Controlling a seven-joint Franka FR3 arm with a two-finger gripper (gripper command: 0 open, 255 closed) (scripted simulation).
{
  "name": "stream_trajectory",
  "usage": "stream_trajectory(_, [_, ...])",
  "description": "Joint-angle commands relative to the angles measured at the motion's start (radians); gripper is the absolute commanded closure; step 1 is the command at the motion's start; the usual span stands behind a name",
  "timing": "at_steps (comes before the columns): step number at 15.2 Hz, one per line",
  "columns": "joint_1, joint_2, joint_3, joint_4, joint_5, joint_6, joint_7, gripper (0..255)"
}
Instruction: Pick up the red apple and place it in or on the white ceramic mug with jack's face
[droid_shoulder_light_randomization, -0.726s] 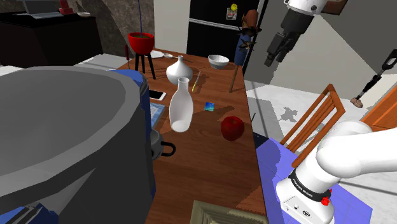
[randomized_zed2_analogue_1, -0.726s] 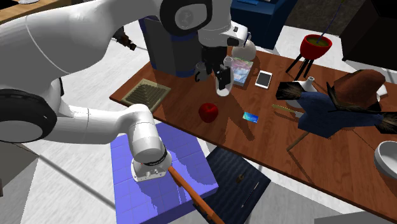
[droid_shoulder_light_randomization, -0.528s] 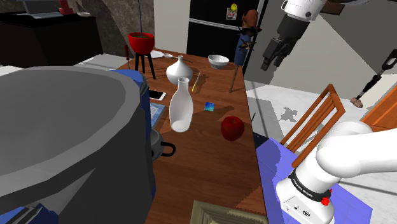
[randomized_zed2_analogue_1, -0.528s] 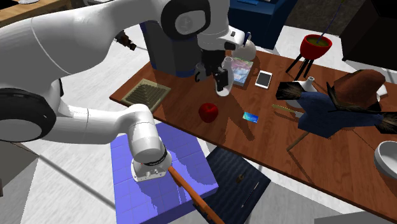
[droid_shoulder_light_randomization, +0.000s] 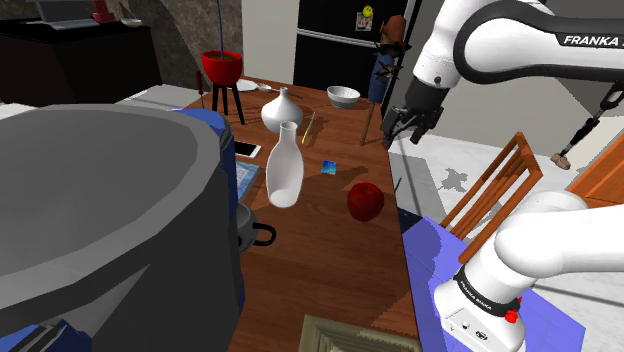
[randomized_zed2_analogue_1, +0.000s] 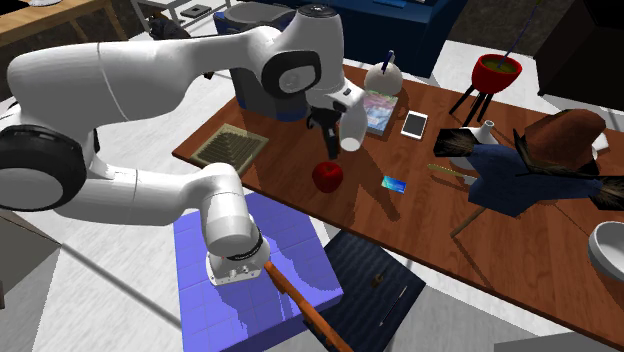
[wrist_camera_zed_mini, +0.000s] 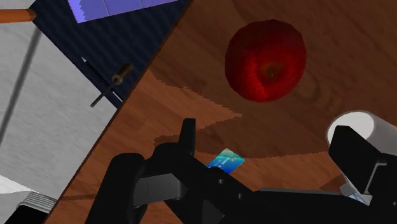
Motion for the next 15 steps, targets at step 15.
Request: stream_trajectory(15, [-0.046,0.176,0.227,-0.208,0.110,0.377,0.322,0])
